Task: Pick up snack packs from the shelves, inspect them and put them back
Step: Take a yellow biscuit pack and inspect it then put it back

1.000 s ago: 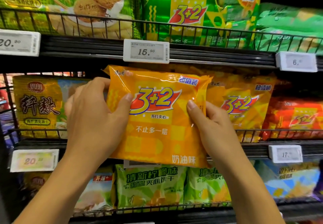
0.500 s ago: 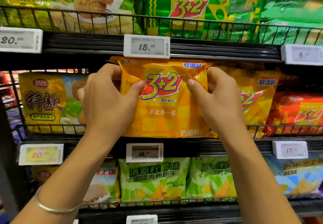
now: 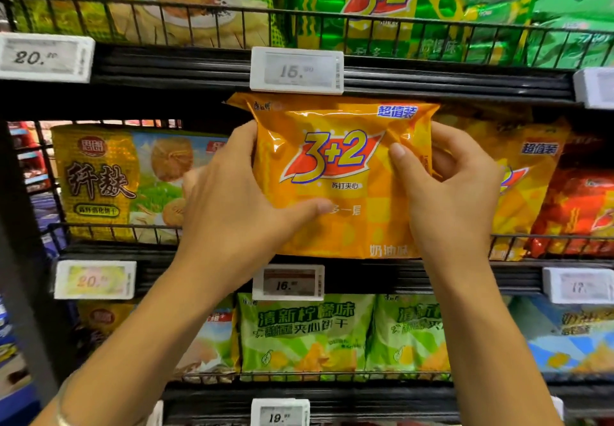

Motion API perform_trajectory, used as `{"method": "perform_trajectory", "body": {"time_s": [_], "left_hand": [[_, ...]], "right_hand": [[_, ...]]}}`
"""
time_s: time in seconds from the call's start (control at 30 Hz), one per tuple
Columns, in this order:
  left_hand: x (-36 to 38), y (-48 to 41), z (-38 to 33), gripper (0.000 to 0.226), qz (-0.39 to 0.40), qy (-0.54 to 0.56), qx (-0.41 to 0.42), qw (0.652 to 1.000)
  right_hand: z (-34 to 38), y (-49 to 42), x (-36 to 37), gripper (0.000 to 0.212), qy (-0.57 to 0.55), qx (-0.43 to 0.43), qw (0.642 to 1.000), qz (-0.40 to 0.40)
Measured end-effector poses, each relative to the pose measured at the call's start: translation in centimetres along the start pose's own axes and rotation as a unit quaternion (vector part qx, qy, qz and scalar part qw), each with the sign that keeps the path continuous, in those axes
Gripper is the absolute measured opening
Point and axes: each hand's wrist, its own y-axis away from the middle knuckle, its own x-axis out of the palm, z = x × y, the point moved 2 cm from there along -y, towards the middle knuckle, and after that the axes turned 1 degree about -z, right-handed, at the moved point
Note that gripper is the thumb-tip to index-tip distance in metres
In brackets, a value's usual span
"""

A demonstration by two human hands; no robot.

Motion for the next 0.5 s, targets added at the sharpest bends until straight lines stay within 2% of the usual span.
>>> {"method": "perform_trajectory", "body": {"time_s": [0.13,0.2,0.33,0.4,0.5], "left_hand": [[0.8,0.7,0.4,0.152,0.101,-0.123,0.053,0.986],[0.9,0.8,0.9,0.168,0.123,-0.140,0.063,0.980],[0.8,1.0,1.5,0.170,0.134,-0.121,0.082,0.980],[0.6,0.7,1.5,0.166,0.118,-0.064,0.080,0.988],[0.2,0.1,1.7,0.162,0.106,-0.054,0.092,0.989]], "right_hand": [[-0.4,0.4,0.1,0.032,0.002,0.009,1.000,-0.007],[-0.5,0.5,0.0,0.031,0.007,0.006,1.000,-0.002],[-0.5,0.7,-0.1,0.035,0.012,-0.003,1.000,0.012],[-0.6,1.0,-0.1,0.045,0.002,0.002,1.000,0.022],[-0.9,1.5,-0.4,0.054,-0.030,0.018,0.998,0.047]]}}
